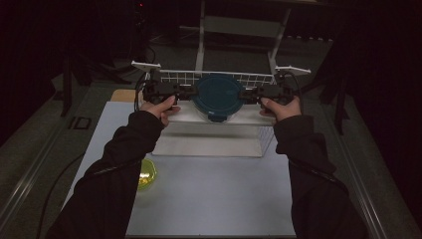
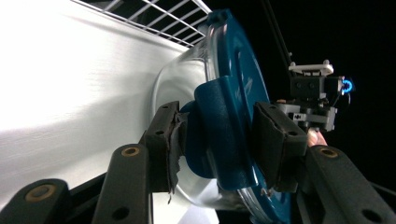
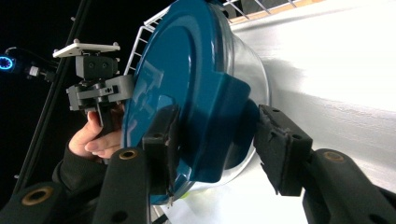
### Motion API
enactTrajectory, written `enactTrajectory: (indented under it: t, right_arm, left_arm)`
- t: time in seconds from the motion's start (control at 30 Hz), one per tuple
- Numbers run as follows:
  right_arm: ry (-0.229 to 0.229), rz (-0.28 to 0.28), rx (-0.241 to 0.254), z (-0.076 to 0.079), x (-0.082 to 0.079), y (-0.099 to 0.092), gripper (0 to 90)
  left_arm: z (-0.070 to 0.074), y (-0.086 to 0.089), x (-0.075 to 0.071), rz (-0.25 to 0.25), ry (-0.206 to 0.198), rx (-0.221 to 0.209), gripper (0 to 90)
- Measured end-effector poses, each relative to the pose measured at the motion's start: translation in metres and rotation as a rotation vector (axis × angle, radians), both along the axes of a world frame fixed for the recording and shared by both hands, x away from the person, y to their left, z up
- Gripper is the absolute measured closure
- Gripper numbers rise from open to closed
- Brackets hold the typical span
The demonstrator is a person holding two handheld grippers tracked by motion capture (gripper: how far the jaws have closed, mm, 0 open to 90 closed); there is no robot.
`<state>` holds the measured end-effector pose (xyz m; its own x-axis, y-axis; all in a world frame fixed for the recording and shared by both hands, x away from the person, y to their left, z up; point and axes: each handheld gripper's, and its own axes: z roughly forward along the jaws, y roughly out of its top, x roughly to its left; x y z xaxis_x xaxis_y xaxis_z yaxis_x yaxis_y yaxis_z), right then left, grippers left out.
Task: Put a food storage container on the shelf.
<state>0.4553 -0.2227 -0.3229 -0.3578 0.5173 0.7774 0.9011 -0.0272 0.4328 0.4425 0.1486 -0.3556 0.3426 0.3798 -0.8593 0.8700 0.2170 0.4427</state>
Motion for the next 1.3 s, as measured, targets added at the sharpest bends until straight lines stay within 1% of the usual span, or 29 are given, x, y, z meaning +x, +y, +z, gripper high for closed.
enactTrajectory:
  t: [0.03, 0.07, 0.13, 0.2, 0.23, 0.27, 0.3, 0.33, 0.37, 0.4, 0.43, 0.47, 0.53, 0.57, 0.63, 0.73, 0.77, 0.8, 0.87, 0.9, 0.97, 1.03, 1.07, 1.1, 1.13, 1.17, 1.2, 1.23, 1.3]
  right_arm:
    - [0.004, -0.004, -0.003, -0.001, 0.001, 0.000, 49.9]
    - [-0.004, -0.013, -0.015, -0.001, 0.001, 0.000, 50.6]
    - [-0.008, -0.019, -0.020, -0.001, 0.002, 0.000, 50.5]
    - [-0.016, -0.019, -0.034, 0.001, 0.002, 0.000, 50.1]
    - [-0.026, -0.019, -0.045, 0.002, 0.001, 0.001, 49.6]
    - [-0.033, -0.014, -0.056, 0.003, 0.000, 0.002, 48.7]
    - [-0.033, -0.014, -0.056, 0.003, 0.000, 0.002, 48.7]
    - [-0.060, -0.015, -0.081, 0.006, -0.002, 0.002, 45.4]
    - [-0.074, -0.018, -0.103, 0.007, -0.002, 0.003, 43.2]
    - [-0.087, -0.025, -0.115, 0.008, -0.003, 0.003, 41.3]
    - [-0.100, -0.029, -0.118, 0.009, -0.004, 0.003, 41.1]
    - [-0.109, -0.027, -0.126, 0.011, -0.005, 0.003, 40.3]
    - [-0.136, -0.033, -0.140, 0.014, -0.008, 0.002, 39.3]
    - [-0.146, -0.031, -0.146, 0.015, -0.009, 0.002, 38.8]
    - [-0.167, -0.020, -0.157, 0.019, -0.012, 0.003, 37.5]
    - [-0.211, -0.012, -0.188, 0.026, -0.019, 0.005, 37.3]
    - [-0.224, -0.009, -0.194, 0.028, -0.022, 0.005, 37.5]
    - [-0.235, -0.007, -0.200, 0.031, -0.024, 0.005, 37.7]
    - [-0.259, -0.009, -0.205, 0.035, -0.029, 0.005, 39.1]
    - [-0.259, -0.009, -0.205, 0.035, -0.029, 0.005, 39.1]
    - [-0.286, 0.007, -0.219, 0.038, -0.035, 0.007, 39.9]
    - [-0.313, 0.024, -0.224, 0.042, -0.043, 0.010, 41.0]
    - [-0.321, 0.026, -0.224, 0.043, -0.045, 0.010, 41.2]
    - [-0.336, 0.037, -0.236, 0.044, -0.048, 0.012, 41.5]
    - [-0.336, 0.037, -0.236, 0.044, -0.048, 0.012, 41.5]
    - [-0.358, 0.038, -0.237, 0.045, -0.054, 0.014, 43.7]
    - [-0.363, 0.044, -0.234, 0.045, -0.057, 0.015, 44.5]
    - [-0.369, 0.052, -0.225, 0.045, -0.059, 0.017, 45.4]
    - [-0.381, 0.065, -0.208, 0.044, -0.064, 0.019, 47.6]
  left_arm:
    - [0.000, -0.001, 0.000, -0.002, -0.006, 0.000, 51.4]
    - [0.001, -0.001, 0.000, -0.003, -0.006, 0.004, 51.3]
    - [0.001, -0.001, 0.000, 0.003, -0.012, 0.012, 51.1]
    - [0.004, -0.002, -0.002, -0.005, -0.038, 0.045, 50.2]
    - [0.006, -0.003, -0.003, 0.000, -0.048, 0.063, 48.8]
    - [0.007, -0.004, -0.004, 0.005, -0.059, 0.072, 44.9]
    - [0.007, -0.004, -0.004, 0.005, -0.059, 0.072, 42.1]
    - [0.012, -0.004, -0.006, 0.025, -0.092, 0.103, 40.1]
    - [0.012, -0.004, -0.006, 0.025, -0.092, 0.103, 37.3]
    - [0.015, -0.002, -0.008, 0.040, -0.110, 0.112, 36.6]
    - [0.017, -0.002, -0.010, 0.048, -0.128, 0.133, 36.5]
    - [0.019, -0.001, -0.012, 0.052, -0.143, 0.136, 36.4]
    - [0.022, 0.001, -0.016, 0.057, -0.176, 0.165, 32.5]
    - [0.022, 0.001, -0.016, 0.057, -0.176, 0.165, 32.5]
    - [0.027, 0.003, -0.022, 0.061, -0.222, 0.179, 30.4]
    - [0.032, 0.004, -0.029, 0.055, -0.280, 0.214, 29.5]
    - [0.032, 0.004, -0.029, 0.055, -0.280, 0.214, 27.5]
    - [0.034, 0.003, -0.035, 0.047, -0.313, 0.235, 26.0]
    - [0.036, 0.002, -0.040, 0.025, -0.346, 0.248, 21.1]
    - [0.036, 0.002, -0.040, 0.025, -0.346, 0.248, 19.2]
    - [0.038, 0.000, -0.047, 0.002, -0.394, 0.262, 18.4]
    - [0.038, -0.001, -0.050, -0.011, -0.409, 0.259, 13.8]
    - [0.038, -0.001, -0.053, -0.013, -0.423, 0.272, 13.0]
    - [0.038, -0.002, -0.055, -0.010, -0.430, 0.286, 10.3]
    - [0.038, -0.002, -0.055, -0.010, -0.430, 0.286, 6.3]
    - [0.037, -0.003, -0.059, -0.021, -0.443, 0.310, 0.0]
    - [0.037, -0.003, -0.059, -0.021, -0.443, 0.310, 0.0]
    - [0.036, -0.005, -0.065, -0.023, -0.464, 0.341, 0.0]
    - [0.036, -0.006, -0.070, -0.026, -0.480, 0.359, 0.0]
